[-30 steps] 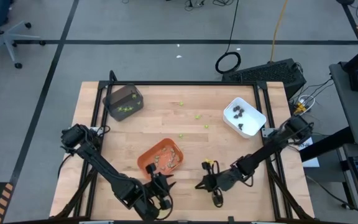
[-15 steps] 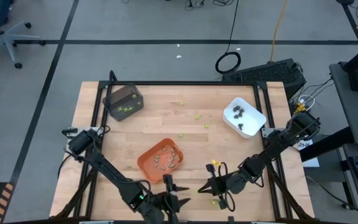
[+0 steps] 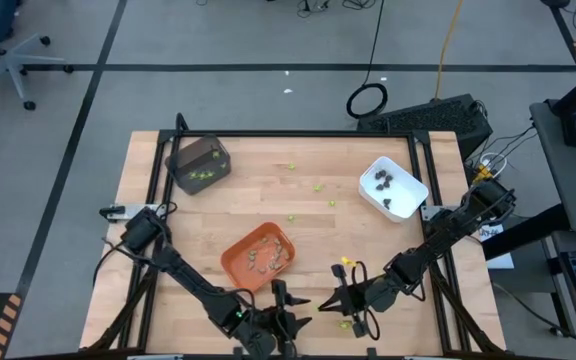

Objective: Sort Halloween decoration
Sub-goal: Put the green spider toy into the black bin

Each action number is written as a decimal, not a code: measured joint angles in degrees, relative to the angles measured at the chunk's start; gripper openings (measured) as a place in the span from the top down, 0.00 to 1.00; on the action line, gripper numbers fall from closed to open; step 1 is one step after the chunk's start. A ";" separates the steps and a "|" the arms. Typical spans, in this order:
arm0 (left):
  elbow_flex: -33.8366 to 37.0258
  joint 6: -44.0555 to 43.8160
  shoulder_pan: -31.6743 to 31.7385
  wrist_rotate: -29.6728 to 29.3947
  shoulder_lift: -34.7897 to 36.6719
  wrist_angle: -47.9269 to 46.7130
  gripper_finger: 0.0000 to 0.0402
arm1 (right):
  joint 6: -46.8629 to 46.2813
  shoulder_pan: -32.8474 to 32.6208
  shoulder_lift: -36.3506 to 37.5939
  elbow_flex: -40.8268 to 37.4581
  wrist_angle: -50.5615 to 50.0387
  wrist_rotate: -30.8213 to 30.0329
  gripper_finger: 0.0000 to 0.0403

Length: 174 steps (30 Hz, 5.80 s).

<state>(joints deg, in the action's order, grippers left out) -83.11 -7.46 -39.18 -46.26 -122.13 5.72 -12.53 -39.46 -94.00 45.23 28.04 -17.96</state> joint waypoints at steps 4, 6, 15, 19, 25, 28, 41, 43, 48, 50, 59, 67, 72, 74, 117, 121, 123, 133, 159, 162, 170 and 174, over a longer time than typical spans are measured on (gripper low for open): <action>0.00 -0.72 1.08 1.65 -0.17 -0.08 0.55 | 0.10 0.00 0.00 0.00 -0.01 0.02 1.00; 0.00 -0.79 1.62 2.79 -0.17 0.07 0.59 | 0.15 0.00 0.00 0.00 -0.01 0.04 1.00; 0.00 -1.12 3.28 8.06 -0.17 0.60 0.70 | 0.15 0.00 0.00 0.00 -0.01 0.07 1.00; 0.00 -0.80 3.25 8.11 -0.17 1.53 0.77 | 0.17 0.00 0.00 0.00 -0.01 0.07 1.00; 0.00 -0.81 3.21 8.78 -0.17 1.22 0.94 | 0.97 0.00 0.00 0.00 -0.01 0.09 1.00; 0.00 -0.72 3.21 8.81 -0.17 1.22 0.98 | 1.22 -0.04 0.02 0.00 -0.01 0.09 1.00; 0.00 0.70 3.05 9.62 -0.17 1.05 0.99 | -6.66 -2.12 7.43 0.02 -20.61 -0.04 0.68; 0.00 3.69 3.05 9.11 -0.10 1.98 0.99 | -6.77 -2.87 7.69 0.02 -22.58 -0.12 0.66; 0.02 13.93 3.04 7.26 1.51 3.93 0.99 | -4.52 -4.20 7.58 0.02 -24.27 0.05 0.64; 0.00 17.55 3.04 6.96 2.32 4.67 1.00 | -3.75 -4.44 7.56 0.02 -24.54 0.02 0.64; 0.00 40.50 2.92 6.89 3.76 4.59 1.00 | -2.84 -4.53 7.54 0.02 -24.67 0.03 0.65; 0.00 49.53 2.88 6.91 3.76 4.50 1.00 | -2.84 -4.53 7.54 0.02 -24.67 0.04 0.65; 0.01 57.49 2.88 6.91 3.76 4.50 1.00 | -2.82 -4.53 7.54 0.02 -24.67 0.04 0.65; 0.00 60.71 2.88 6.91 3.76 4.51 1.00 | -2.82 -4.53 7.54 0.02 -24.67 0.04 0.65; 0.02 0.01 3.17 6.78 10.68 -9.56 1.00 | -2.80 -4.50 7.50 0.02 -23.73 -1.73 0.65; 0.02 -1.31 3.51 4.42 16.77 -20.55 1.00 | -2.35 -4.50 7.50 0.02 -23.66 -1.75 0.65; 0.02 -1.16 3.95 2.30 19.77 -26.34 1.00 | -2.19 -4.50 7.50 0.02 -23.54 -1.73 0.65; 0.02 -14.08 11.98 -4.84 31.54 -60.29 1.00 | -1.73 -4.50 7.50 0.02 -23.57 -1.73 0.65; 15.17 -20.03 48.93 6.58 50.20 -79.02 1.00 | 19.35 -3.64 7.50 0.02 -24.95 -1.77 0.65; 20.72 -17.46 53.56 13.00 52.58 -72.36 1.00 | 20.21 -2.42 7.50 0.02 -25.07 -1.81 0.65; 33.59 -18.74 62.78 17.75 52.42 -57.43 1.00 | 18.95 1.44 7.50 0.02 -26.16 -1.74 0.65; 37.84 -21.97 65.42 17.72 51.66 -53.05 1.00 | 16.59 2.41 7.50 0.00 -27.40 -1.54 0.65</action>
<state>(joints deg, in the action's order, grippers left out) -45.27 -29.43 26.24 -28.54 -70.46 -47.33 4.06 -37.05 -86.50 45.23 0.65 -19.50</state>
